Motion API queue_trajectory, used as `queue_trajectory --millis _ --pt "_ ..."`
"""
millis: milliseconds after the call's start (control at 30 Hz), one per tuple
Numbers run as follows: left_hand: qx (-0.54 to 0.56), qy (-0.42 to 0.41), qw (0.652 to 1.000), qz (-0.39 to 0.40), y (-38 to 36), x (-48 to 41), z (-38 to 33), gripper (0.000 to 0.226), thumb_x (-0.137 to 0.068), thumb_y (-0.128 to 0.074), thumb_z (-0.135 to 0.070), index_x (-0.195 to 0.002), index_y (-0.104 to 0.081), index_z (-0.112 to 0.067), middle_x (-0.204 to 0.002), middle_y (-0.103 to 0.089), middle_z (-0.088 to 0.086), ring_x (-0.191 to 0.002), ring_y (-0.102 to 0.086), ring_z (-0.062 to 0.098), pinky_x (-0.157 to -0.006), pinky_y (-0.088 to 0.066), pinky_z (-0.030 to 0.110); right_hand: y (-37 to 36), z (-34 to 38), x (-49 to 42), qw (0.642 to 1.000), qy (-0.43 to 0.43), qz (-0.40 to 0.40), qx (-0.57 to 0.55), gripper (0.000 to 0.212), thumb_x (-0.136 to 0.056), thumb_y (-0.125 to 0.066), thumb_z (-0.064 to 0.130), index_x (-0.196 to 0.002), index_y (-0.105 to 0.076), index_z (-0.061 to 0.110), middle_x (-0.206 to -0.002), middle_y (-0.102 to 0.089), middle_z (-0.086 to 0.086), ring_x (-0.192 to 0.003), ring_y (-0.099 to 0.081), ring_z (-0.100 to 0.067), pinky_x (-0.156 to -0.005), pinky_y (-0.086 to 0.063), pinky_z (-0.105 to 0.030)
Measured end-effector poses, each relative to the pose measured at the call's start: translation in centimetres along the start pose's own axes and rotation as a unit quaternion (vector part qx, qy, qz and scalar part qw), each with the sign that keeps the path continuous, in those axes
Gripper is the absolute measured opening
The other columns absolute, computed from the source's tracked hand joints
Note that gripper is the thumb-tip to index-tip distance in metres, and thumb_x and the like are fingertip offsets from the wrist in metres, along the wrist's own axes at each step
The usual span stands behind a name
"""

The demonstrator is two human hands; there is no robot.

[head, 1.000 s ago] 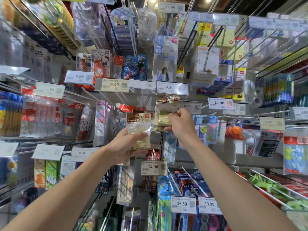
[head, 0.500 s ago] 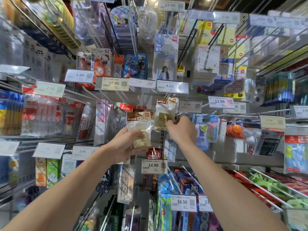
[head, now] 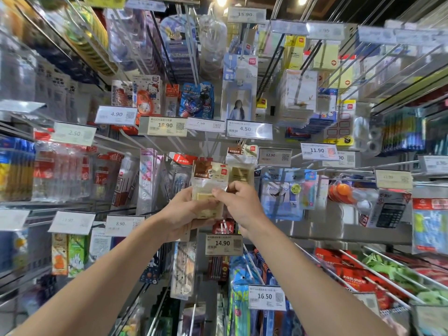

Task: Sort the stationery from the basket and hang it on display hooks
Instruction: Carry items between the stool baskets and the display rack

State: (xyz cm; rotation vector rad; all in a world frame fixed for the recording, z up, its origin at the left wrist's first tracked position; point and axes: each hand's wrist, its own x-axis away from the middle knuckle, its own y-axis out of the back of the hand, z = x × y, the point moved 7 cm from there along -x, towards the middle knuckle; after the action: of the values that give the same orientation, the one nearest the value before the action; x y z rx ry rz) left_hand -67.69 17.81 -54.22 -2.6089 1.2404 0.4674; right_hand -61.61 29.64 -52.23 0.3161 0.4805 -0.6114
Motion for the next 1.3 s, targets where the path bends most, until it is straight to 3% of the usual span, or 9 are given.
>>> queue_trajectory --millis 133,267,400,467,567,900,1067,1133,1300 --pt "0.013 0.010 1.000 0.010 -0.4 0.0 -0.1 0.028 -0.102 -0.062 -0.019 -0.128 -0.062 -0.010 -0.113 -0.075 0.015 -0.096 -0.075 0.027 -0.070 -0.063 0.030 0.4 0.4 -0.1 0.998 0.018 -0.046 0.027 0.028 -0.083 -0.075 0.039 -0.081 -0.063 0.014 -0.086 -0.071 -0.011 -0.081 -0.071 -0.027 -0.074 -0.061 -0.056" --pt "0.073 0.063 0.995 -0.017 0.9 -0.3 0.9 0.043 -0.106 -0.051 -0.035 -0.134 -0.056 -0.003 -0.126 -0.068 0.028 -0.101 -0.071 0.034 -0.065 -0.064 0.034 3.2 2.2 -0.7 0.991 0.049 -0.122 -0.022 0.012 -0.100 -0.062 0.020 -0.091 -0.061 0.013 -0.090 -0.071 -0.004 -0.079 -0.070 -0.019 -0.068 -0.062 -0.031" --pt "0.084 0.079 0.993 -0.038 1.3 -0.8 1.5 0.045 -0.106 -0.050 -0.037 -0.136 -0.053 -0.003 -0.134 -0.060 0.034 -0.109 -0.069 0.042 -0.063 -0.063 0.035 5.5 4.2 -2.2 0.982 0.069 -0.167 -0.044 0.024 -0.096 -0.067 0.026 -0.080 -0.058 0.011 -0.085 -0.069 -0.018 -0.075 -0.067 -0.031 -0.076 -0.060 -0.056" --pt "0.077 0.078 0.993 -0.031 1.1 -0.8 1.5 0.044 -0.107 -0.049 -0.036 -0.135 -0.054 -0.003 -0.131 -0.062 0.033 -0.111 -0.069 0.044 -0.063 -0.063 0.035 6.0 4.7 -2.9 0.981 0.066 -0.178 -0.044 0.031 -0.094 -0.068 0.024 -0.069 -0.051 0.015 -0.065 -0.056 -0.013 -0.061 -0.052 -0.022 -0.062 -0.050 -0.043" --pt "0.069 0.078 0.994 -0.026 1.1 -0.8 1.4 0.044 -0.107 -0.048 -0.036 -0.135 -0.054 -0.002 -0.130 -0.062 0.034 -0.116 -0.067 0.045 -0.061 -0.063 0.033 6.7 4.7 -3.9 0.981 0.042 -0.183 -0.041 0.037 -0.092 -0.068 0.021 -0.065 -0.043 0.018 -0.056 -0.040 0.001 -0.055 -0.037 -0.019 -0.060 -0.033 -0.033" --pt "0.077 0.078 0.994 -0.027 1.3 -0.9 1.5 0.046 -0.106 -0.050 -0.037 -0.135 -0.053 -0.001 -0.133 -0.059 0.036 -0.105 -0.068 0.040 -0.065 -0.063 0.034 6.5 3.8 -4.9 0.986 -0.003 -0.166 -0.032 0.018 -0.070 -0.069 0.027 -0.063 -0.056 0.016 -0.062 -0.059 -0.004 -0.070 -0.065 -0.027 -0.061 -0.047 -0.037" --pt "0.082 0.077 0.993 -0.031 1.4 -0.8 1.5 0.046 -0.106 -0.051 -0.036 -0.136 -0.052 -0.002 -0.134 -0.058 0.036 -0.110 -0.068 0.042 -0.062 -0.064 0.034 6.9 3.5 -4.9 0.983 -0.021 -0.180 0.024 0.021 -0.087 -0.071 0.021 -0.074 -0.058 0.010 -0.073 -0.061 -0.005 -0.068 -0.059 -0.023 -0.058 -0.045 -0.032" --pt "0.079 0.078 0.993 -0.036 1.4 -0.8 1.5 0.043 -0.106 -0.053 -0.035 -0.135 -0.052 -0.003 -0.132 -0.060 0.036 -0.114 -0.068 0.043 -0.061 -0.064 0.033 6.9 3.3 -4.4 0.979 -0.023 -0.190 0.076 0.029 -0.092 -0.071 0.028 -0.073 -0.056 0.012 -0.072 -0.060 -0.003 -0.065 -0.056 -0.021 -0.061 -0.047 -0.034" --pt "0.070 0.072 0.994 -0.045 1.4 -0.6 1.3 0.034 -0.109 -0.048 -0.026 -0.132 -0.050 -0.001 -0.112 -0.071 0.032 -0.085 -0.074 0.032 -0.050 -0.059 0.027 6.1 2.2 -2.7 0.977 0.004 -0.172 0.128 0.045 -0.091 -0.063 0.057 -0.076 -0.057 0.015 -0.071 -0.064 0.001 -0.066 -0.059 -0.019 -0.063 -0.044 -0.032"
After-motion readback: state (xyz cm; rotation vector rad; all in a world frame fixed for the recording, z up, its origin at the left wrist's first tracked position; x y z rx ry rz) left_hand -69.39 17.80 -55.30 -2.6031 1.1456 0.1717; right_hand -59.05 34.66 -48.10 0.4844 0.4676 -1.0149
